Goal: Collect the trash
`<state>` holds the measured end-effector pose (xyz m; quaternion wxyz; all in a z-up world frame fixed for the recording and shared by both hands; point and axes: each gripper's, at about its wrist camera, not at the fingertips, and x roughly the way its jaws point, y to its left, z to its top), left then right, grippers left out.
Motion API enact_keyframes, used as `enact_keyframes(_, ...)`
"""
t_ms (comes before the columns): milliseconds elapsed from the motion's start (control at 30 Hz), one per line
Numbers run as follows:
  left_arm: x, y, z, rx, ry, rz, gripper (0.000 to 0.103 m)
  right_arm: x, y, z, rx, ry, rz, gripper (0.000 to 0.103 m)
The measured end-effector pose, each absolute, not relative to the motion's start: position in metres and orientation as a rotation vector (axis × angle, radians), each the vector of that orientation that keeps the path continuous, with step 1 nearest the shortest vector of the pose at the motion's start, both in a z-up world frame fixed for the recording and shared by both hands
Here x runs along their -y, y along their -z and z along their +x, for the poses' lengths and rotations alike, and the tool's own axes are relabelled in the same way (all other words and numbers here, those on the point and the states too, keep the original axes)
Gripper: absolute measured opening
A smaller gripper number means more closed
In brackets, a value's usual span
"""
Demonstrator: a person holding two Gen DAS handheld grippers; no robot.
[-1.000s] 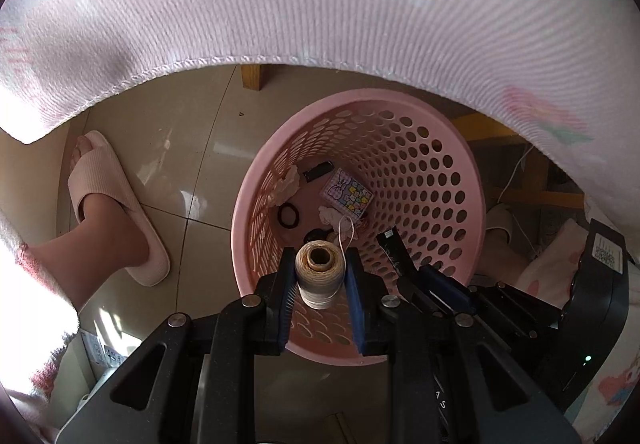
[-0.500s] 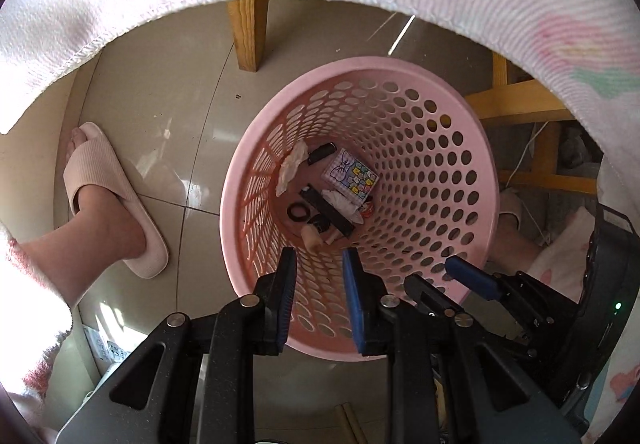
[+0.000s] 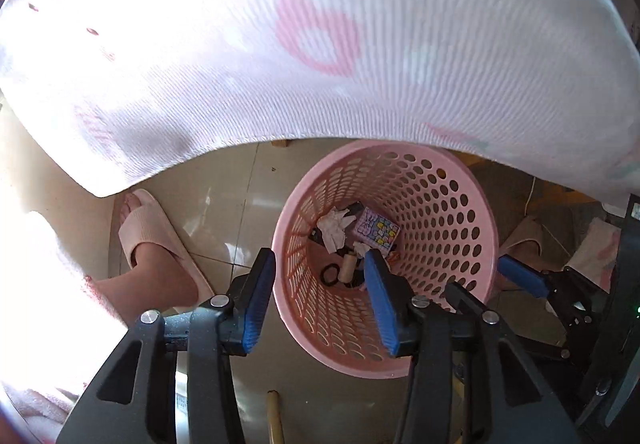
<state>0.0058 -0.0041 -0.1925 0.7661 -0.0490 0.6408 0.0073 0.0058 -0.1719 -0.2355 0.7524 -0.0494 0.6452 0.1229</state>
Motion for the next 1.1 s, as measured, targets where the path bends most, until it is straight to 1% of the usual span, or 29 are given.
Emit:
enact_keyframes(133,-0.004,0.167,0.002,-1.320,-0.037,-0.108,0.046,0.179,0.209,0.003,-1.350,-0.266,-0.089,0.061)
enact_keyframes(333,-0.008,0.131,-0.006,-1.186,-0.058,-0.023,0.054,0.184,0.159,-0.009,-1.228,-0.282,-0.083,0.061)
enact_keyframes(433,-0.010,0.121,-0.009,-1.154,-0.056,-0.024,0.055,0.191,0.135,-0.011,-1.167,-0.279,-0.056,0.061)
enact_keyframes(533,-0.009,0.111,-0.015,-1.111,-0.065,0.003,0.056,0.198,0.113,-0.014,-1.102,-0.264,-0.055,0.065)
enact_keyframes(567,-0.007,0.107,-0.016,-1.094,-0.071,0.022,0.059,0.199,0.107,-0.016,-1.084,-0.262,-0.070,0.067)
enact_keyframes(600,-0.006,0.104,-0.018,-1.075,-0.072,0.037,0.064,0.199,0.101,-0.018,-1.066,-0.262,-0.084,0.067)
enact_keyframes(667,-0.006,0.097,-0.023,-1.043,-0.072,0.042,0.069,0.200,0.089,-0.023,-1.024,-0.255,-0.097,0.067)
enact_keyframes(767,-0.005,0.087,-0.025,-1.010,-0.053,0.022,0.072,0.202,0.076,-0.028,-0.976,-0.251,-0.099,0.070)
enact_keyframes(833,-0.006,0.076,-0.027,-0.963,-0.064,0.034,0.076,0.203,0.068,-0.032,-0.943,-0.247,-0.100,0.074)
enact_keyframes(900,-0.007,0.067,-0.029,-0.915,-0.080,0.054,0.086,0.203,0.061,-0.034,-0.908,-0.234,-0.114,0.079)
enact_keyframes(967,-0.009,0.059,-0.030,-0.882,-0.084,0.049,0.093,0.201,0.053,-0.037,-0.861,-0.217,-0.134,0.083)
enact_keyframes(1000,-0.010,0.055,-0.030,-0.866,-0.079,0.038,0.096,0.201,0.050,-0.039,-0.838,-0.217,-0.144,0.085)
enact_keyframes(1100,-0.011,0.050,-0.031,-0.838,-0.051,0.014,0.099,0.203,0.043,-0.043,-0.788,-0.226,-0.151,0.085)
